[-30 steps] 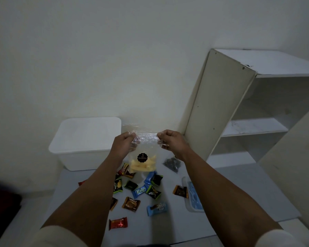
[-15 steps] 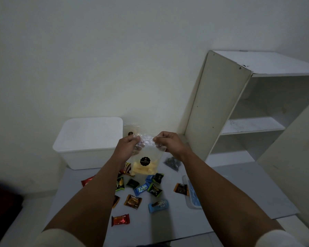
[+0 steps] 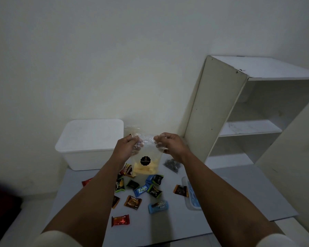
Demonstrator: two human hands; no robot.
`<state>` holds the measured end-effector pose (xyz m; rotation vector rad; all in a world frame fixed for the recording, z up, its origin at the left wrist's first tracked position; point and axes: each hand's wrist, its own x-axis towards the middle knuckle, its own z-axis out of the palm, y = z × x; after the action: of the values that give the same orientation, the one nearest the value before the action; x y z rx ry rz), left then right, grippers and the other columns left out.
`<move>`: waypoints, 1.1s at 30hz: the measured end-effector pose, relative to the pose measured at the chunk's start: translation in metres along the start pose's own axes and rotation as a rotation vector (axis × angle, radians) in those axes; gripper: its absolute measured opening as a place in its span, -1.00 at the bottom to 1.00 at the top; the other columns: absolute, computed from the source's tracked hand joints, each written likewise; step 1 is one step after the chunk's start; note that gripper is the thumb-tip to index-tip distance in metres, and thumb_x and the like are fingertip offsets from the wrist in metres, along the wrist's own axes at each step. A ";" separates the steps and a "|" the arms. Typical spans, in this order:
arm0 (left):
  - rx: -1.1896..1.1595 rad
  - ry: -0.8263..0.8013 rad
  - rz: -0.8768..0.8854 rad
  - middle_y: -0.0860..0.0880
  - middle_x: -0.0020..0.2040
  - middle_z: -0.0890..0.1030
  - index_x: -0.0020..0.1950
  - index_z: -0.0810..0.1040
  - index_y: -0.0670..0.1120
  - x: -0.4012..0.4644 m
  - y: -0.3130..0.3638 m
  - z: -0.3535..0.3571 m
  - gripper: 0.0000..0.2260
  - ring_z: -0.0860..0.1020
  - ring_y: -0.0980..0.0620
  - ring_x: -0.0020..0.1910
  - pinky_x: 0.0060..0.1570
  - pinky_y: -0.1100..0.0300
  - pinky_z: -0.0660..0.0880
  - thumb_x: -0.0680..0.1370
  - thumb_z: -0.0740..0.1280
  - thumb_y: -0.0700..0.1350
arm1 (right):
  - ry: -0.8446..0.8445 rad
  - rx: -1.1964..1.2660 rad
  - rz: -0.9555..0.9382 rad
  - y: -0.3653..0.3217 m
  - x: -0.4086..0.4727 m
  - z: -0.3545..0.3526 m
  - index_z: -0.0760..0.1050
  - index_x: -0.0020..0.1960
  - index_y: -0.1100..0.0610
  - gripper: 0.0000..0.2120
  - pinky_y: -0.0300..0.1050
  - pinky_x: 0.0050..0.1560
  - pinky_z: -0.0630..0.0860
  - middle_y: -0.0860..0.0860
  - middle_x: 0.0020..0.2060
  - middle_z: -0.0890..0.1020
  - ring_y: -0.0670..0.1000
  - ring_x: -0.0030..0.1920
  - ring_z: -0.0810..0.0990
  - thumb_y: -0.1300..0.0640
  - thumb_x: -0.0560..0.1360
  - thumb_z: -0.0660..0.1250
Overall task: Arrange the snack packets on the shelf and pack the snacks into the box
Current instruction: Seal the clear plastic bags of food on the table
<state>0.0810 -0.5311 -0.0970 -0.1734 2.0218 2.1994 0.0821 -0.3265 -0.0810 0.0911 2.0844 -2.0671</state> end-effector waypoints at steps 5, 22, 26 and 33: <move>0.024 0.013 0.006 -0.06 -0.18 0.71 0.07 0.62 -0.25 -0.002 -0.001 -0.001 -0.77 0.57 0.05 -0.27 -0.08 0.09 0.53 0.65 0.30 -0.09 | 0.029 0.043 0.011 0.004 -0.002 0.000 0.67 -0.03 0.14 -0.92 -0.10 -0.04 0.56 0.03 -0.14 0.69 0.01 -0.12 0.66 0.14 0.52 0.47; 0.006 0.025 0.003 -0.10 -0.14 0.72 -0.02 0.63 -0.15 -0.008 -0.002 -0.002 -0.81 0.58 0.02 -0.24 -0.09 0.10 0.55 0.65 0.29 -0.08 | 0.074 -0.007 -0.041 0.004 -0.003 0.001 0.58 -0.10 0.14 -0.93 0.01 0.04 0.56 0.03 -0.18 0.66 0.03 -0.13 0.67 0.16 0.55 0.39; 0.073 -0.019 0.005 -0.08 -0.14 0.74 0.04 0.63 -0.19 -0.005 -0.002 0.002 -0.78 0.59 0.02 -0.22 -0.08 0.09 0.54 0.65 0.29 -0.06 | 0.034 -0.051 -0.049 0.006 -0.001 0.004 0.66 -0.09 0.11 -0.91 -0.06 -0.04 0.56 0.04 -0.17 0.71 0.00 -0.15 0.69 0.09 0.49 0.49; 0.126 -0.039 0.035 -0.10 -0.11 0.74 0.05 0.65 -0.13 -0.002 -0.002 0.002 -0.79 0.63 0.06 -0.24 -0.03 0.08 0.61 0.61 0.37 0.00 | -0.002 -0.046 -0.085 0.005 0.000 0.002 0.63 -0.12 0.20 -0.92 -0.22 -0.19 0.58 0.12 -0.21 0.66 -0.01 -0.21 0.65 0.19 0.51 0.47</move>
<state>0.0838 -0.5294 -0.0983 -0.0804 2.1497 2.0695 0.0829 -0.3280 -0.0855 -0.0071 2.1689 -2.0644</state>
